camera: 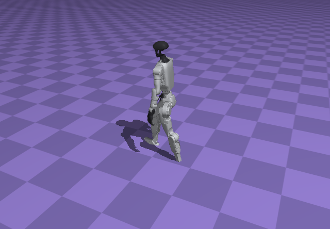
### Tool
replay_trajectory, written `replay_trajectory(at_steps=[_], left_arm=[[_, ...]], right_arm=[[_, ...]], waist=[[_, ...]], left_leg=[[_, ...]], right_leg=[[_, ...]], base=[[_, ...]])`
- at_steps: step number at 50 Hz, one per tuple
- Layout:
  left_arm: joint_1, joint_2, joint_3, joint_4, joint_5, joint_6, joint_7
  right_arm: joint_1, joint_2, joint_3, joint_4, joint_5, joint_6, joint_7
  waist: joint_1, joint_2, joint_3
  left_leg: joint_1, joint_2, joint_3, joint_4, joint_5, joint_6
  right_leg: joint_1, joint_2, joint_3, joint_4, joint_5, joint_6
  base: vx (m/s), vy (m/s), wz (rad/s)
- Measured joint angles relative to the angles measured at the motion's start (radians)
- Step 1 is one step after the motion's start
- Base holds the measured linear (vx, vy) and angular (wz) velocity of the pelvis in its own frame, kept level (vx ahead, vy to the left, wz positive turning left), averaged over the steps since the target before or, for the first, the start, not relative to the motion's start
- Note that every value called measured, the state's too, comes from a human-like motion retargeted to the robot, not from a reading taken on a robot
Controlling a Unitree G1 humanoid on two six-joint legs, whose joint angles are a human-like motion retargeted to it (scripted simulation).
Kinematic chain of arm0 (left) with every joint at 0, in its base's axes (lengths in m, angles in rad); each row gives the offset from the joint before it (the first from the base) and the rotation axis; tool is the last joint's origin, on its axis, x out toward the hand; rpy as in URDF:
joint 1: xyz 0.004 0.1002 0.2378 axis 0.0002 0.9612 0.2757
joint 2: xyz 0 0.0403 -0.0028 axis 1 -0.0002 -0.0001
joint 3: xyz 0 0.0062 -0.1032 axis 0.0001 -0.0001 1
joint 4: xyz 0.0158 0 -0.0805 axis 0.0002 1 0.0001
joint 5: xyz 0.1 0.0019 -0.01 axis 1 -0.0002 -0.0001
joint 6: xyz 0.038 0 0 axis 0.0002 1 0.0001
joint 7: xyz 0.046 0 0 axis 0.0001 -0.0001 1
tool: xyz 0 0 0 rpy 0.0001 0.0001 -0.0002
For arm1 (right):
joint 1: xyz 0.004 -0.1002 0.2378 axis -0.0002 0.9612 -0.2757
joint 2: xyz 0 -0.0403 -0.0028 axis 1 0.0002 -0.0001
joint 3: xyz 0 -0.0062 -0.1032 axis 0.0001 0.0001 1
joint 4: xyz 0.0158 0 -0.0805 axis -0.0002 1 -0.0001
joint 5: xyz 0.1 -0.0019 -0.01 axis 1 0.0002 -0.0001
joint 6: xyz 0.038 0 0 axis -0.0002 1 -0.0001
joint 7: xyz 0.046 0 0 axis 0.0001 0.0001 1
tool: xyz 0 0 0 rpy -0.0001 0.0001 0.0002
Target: Walk
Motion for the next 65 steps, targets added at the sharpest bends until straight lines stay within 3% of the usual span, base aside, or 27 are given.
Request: replay_trajectory(at_steps=[2, 5, 8, 10, 12, 13, 15, 20, 22, 25, 30, 35, 37, 38, 40, 42, 45, 47, 50, 53, 58, 61, 65], left_arm=[[0.0, -0.003, 0.004, -0.008, -0.003, -0.003, 0.006], [0.013, -0.003, 0.024, -0.024, -0.027, -0.006, 0.018], [0.037, 0.003, 0.047, -0.047, -0.077, -0.007, 0.032], [0.056, 0.011, 0.066, -0.063, -0.106, -0.008, 0.046], [0.069, 0.016, 0.092, -0.091, -0.137, -0.003, 0.06], [0.077, 0.014, 0.102, -0.098, -0.145, -0.003, 0.07], [0.069, 0.017, 0.121, -0.12, -0.159, 0.003, 0.078], [0.081, 0.006, 0.15, -0.152, -0.164, 0.002, 0.1], [0.071, 0.013, 0.164, -0.159, -0.167, 0.003, 0.098], [0.084, 0.009, 0.18, -0.15, -0.169, -0.001, 0.101], [0.076, 0.002, 0.188, -0.101, -0.161, -0.003, 0.105], [0.082, -0.014, 0.184, -0.086, -0.165, 0.003, 0.119], [0.061, 0.009, 0.175, -0.071, -0.185, 0.008, 0.111], [0.061, 0.003, 0.171, -0.073, -0.189, 0.007, 0.111], [0.045, 0.017, 0.152, -0.075, -0.215, 0.007, 0.096], [0.028, 0.026, 0.136, -0.089, -0.222, 0.007, 0.09], [-0.017, 0.047, 0.108, -0.105, -0.218, 0.011, 0.091], [-0.029, 0.05, 0.088, -0.114, -0.211, 0.008, 0.099], [-0.066, 0.066, 0.073, -0.129, -0.204, 0.003, 0.103], [-0.094, 0.078, 0.067, -0.153, -0.201, -0.015, 0.104], [-0.088, 0.09, 0.051, -0.186, -0.172, -0.053, 0.116], [-0.059, 0.09, 0.059, -0.18, -0.161, -0.062, 0.132], [0.019, 0.077, 0.1, -0.136, -0.172, -0.052, 0.155]], right_arm=[[0.001, 0.004, -0.01, 0.01, 0.006, 0.0, -0.006], [-0.003, 0.007, -0.017, 0.019, 0.016, -0.002, -0.018], [-0.01, 0.0, -0.009, 0.008, 0.034, -0.008, -0.034], [-0.014, -0.002, 0.0, -0.012, 0.046, -0.015, -0.048], [-0.029, -0.017, 0.006, -0.048, 0.061, -0.019, -0.067], [-0.031, -0.025, 0.008, -0.061, 0.064, -0.024, -0.08], [-0.061, -0.052, 0.006, -0.09, 0.069, -0.026, -0.101], [-0.112, -0.08, 0.01, -0.136, 0.058, -0.039, -0.153], [-0.151, -0.084, 0.002, -0.158, 0.065, -0.044, -0.156], [-0.178, -0.07, 0.009, -0.188, 0.08, -0.061, -0.151], [-0.206, -0.04, 0.04, -0.217, 0.065, -0.076, -0.121], [-0.152, -0.008, 0.058, -0.185, 0.051, -0.062, -0.115], [-0.132, 0.019, 0.049, -0.127, 0.054, -0.052, -0.1], [-0.109, 0.024, 0.048, -0.111, 0.056, -0.046, -0.096], [-0.081, 0.038, 0.043, -0.061, 0.075, -0.036, -0.063], [-0.061, 0.044, 0.042, -0.032, 0.087, -0.028, -0.045], [-0.053, 0.041, 0.038, -0.01, 0.098, -0.025, -0.037], [-0.032, 0.037, 0.036, -0.009, 0.106, -0.027, -0.046], [-0.02, 0.028, 0.025, -0.018, 0.125, -0.031, -0.054], [-0.013, 0.022, 0.006, -0.022, 0.15, -0.028, -0.058], [-0.002, 0.024, -0.021, -0.008, 0.16, -0.026, -0.082], [-0.003, 0.02, -0.049, 0.002, 0.153, -0.027, -0.108], [-0.015, 0.011, -0.083, 0.012, 0.15, -0.033, -0.153]], waist=[[-0.006, -0.002, -0.008], [0.001, -0.003, -0.004], [-0.004, 0.003, 0.026], [0.016, 0.031, 0.046], [0.063, 0.156, 0.048], [0.082, 0.171, 0.045], [0.119, 0.195, 0.044], [0.197, 0.161, 0.049], [0.199, 0.095, 0.06], [0.207, 0.047, 0.063], [0.168, -0.022, 0.01], [0.147, -0.037, -0.046], [0.118, -0.177, -0.028], [0.107, -0.19, -0.035], [0.082, -0.267, -0.024], [0.055, -0.3, -0.011], [0.023, -0.303, 0.02], [-0.005, -0.302, 0.032], [-0.032, -0.265, 0.066], [-0.032, -0.202, 0.109], [-0.012, -0.148, 0.127], [-0.005, -0.145, 0.118], [0.027, -0.135, 0.114]], left_leg=[[0.044, 0.004, 0.119, 0.016, -0.019, 0.002], [0.076, 0.027, 0.178, 0.132, -0.033, -0.039], [0.021, 0.155, 0.437, 0.532, 0.05, -0.073], [-0.065, 0.25, 0.483, 0.85, 0.117, -0.112], [-0.201, 0.44, 0.447, 1.165, 0.186, -0.175], [-0.237, 0.474, 0.448, 1.258, 0.231, -0.184], [-0.348, 0.545, 0.441, 1.417, 0.26, -0.161], [-0.606, 0.59, 0.49, 1.603, 0.019, -0.024], [-0.699, 0.525, 0.54, 1.52, -0.033, 0.005], [-0.797, 0.466, 0.589, 1.307, -0.063, -0.005], [-0.829, 0.321, 0.649, 0.707, 0.032, -0.052], [-0.878, 0.289, 0.673, 0.763, 0.042, -0.004], [-0.721, 0.127, 0.774, 0.628, 0.101, 0.053], [-0.721, 0.107, 0.779, 0.667, 0.087, 0.074], [-0.622, -0.017, 0.803, 0.595, 0.082, 0.118], [-0.538, -0.095, 0.795, 0.546, 0.062, 0.142], [-0.357, -0.168, 0.74, 0.39, 0.062, 0.148], [-0.273, -0.195, 0.707, 0.36, 0.038, 0.137], [-0.088, -0.194, 0.619, 0.218, 0.04, 0.109], [0.087, -0.139, 0.54, 0.084, 0.047, 0.084], [0.223, -0.071, 0.458, 0.007, 0.038, 0.057], [0.255, -0.052, 0.501, 0.043, 0.02, 0.051], [0.253, 0.004, 0.533, 0.259, -0.02, 0.04]], right_leg=[[0.01, -0.011, -0.009, 0.031, 0.02, -0.002], [0.05, 0.015, 0.002, 0.102, 0.042, -0.015], [0.148, 0.042, -0.006, 0.157, 0.023, -0.038], [0.198, 0.11, -0.021, 0.187, 0.003, -0.072], [0.265, 0.289, -0.09, 0.081, 0.038, -0.128], [0.274, 0.322, -0.089, 0.094, 0.018, -0.146], [0.341, 0.392, -0.08, 0.006, 0.02, -0.174], [0.456, 0.427, -0.023, 0.031, -0.089, -0.192], [0.532, 0.376, 0.016, -0.01, -0.122, -0.185], [0.612, 0.334, 0.057, -0.025, -0.176, -0.179], [0.687, 0.234, 0.08, -0.075, -0.212, -0.15], [0.67, 0.187, 0.078, 0.151, -0.25, -0.107], [0.682, 0.02, 0.124, 0.332, -0.23, -0.026], [0.67, -0.01, 0.119, 0.411, -0.159, 0.0], [0.618, -0.136, 0.149, 0.625, 0.034, 0.066], [0.541, -0.224, 0.162, 0.804, 0.173, 0.072], [0.414, -0.316, 0.158, 0.964, 0.153, 0.008], [0.335, -0.359, 0.137, 0.989, 0.033, -0.029], [0.237, -0.329, 0.089, 0.886, -0.083, -0.04], [0.194, -0.23, 0.038, 0.65, -0.095, -0.002], [0.133, -0.086, 0.091, 0.248, -0.041, 0.095], [0.125, -0.065, 0.155, 0.193, -0.004, 0.124], [0.193, -0.037, 0.197, 0.265, 0.075, 0.116]], base=[[0.59, -0.16, 0.47], [0.64, -0.21, 0.16], [0.61, -0.23, 0.35], [0.48, -0.24, -0.4], [0.45, -0.22, -0.91], [0.5, -0.19, -0.78], [0.53, -0.17, -0.59], [0.56, -0.08, -0.25], [0.64, 0.03, 0.17], [0.7, 0.11, 0.06], [0.77, 0.19, 0.29], [0.77, 0.25, 0.45], [0.82, 0.24, 1.06], [0.75, 0.2, 1.0], [0.71, 0.18, 0.92], [0.71, 0.14, 0.78], [0.7, 0.13, 0.54], [0.68, 0.07, 0.63], [0.67, 0.03, 0.75], [0.67, 0.0, 0.85], [0.64, -0.03, 0.98], [0.68, -0.08, 1.34], [0.7, -0.2, 1.19]])
